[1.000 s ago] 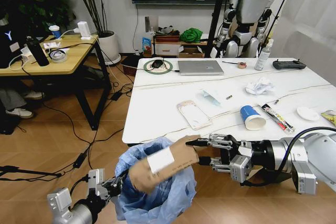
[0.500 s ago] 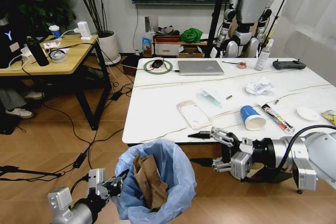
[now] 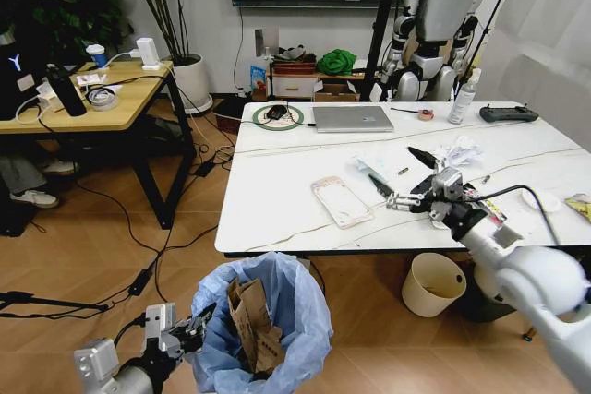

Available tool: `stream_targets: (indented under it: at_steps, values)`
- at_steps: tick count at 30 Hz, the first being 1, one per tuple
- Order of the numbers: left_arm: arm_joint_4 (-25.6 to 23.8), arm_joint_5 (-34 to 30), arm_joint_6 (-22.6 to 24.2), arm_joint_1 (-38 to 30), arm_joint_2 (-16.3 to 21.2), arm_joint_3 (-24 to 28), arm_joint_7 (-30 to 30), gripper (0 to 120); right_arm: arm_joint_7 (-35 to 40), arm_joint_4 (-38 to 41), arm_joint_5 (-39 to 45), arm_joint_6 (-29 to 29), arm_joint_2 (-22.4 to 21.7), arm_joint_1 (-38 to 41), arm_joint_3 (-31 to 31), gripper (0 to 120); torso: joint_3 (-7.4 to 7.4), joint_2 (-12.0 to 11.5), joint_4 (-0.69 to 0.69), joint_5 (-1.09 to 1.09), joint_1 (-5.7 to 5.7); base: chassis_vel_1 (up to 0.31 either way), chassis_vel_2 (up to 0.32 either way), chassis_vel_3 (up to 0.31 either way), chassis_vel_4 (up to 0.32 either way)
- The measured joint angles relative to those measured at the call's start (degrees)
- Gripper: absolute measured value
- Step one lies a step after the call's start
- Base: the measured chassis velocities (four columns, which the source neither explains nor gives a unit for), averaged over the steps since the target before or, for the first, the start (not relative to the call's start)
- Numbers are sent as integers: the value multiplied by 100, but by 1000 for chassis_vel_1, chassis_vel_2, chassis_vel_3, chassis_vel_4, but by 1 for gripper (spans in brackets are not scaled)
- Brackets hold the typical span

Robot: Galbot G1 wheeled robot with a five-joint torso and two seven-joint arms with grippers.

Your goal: Pick up the trash bin and place the trash from the table into it.

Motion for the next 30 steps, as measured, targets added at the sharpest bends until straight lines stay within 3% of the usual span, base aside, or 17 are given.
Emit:
stream_targets:
  at_steps: [7, 13, 22, 30]
  values:
    - [11, -7, 7, 17, 38, -43, -3, 0, 956, -145, 1121, -537, 403, 57, -249, 100, 0, 0, -3, -2, 0, 0, 0, 0, 0]
    - [13, 1, 11, 24, 19, -25, -2, 0, 1430, -212, 1457, -650, 698, 230, -525, 100, 0, 0, 1, -2, 0, 0, 0, 0, 0]
    - [-26, 1, 12, 62, 34, -63, -2, 0, 1616, -398, 1928, -712, 932, 393, -729, 100, 0, 0, 0, -1, 0, 0, 0, 0, 0]
    - [-20, -7, 12, 56, -7, -62, -5, 0, 1681, -343, 3075, -670, 1099, 442, -1034, 100, 0, 0, 0, -1, 0, 0, 0, 0, 0]
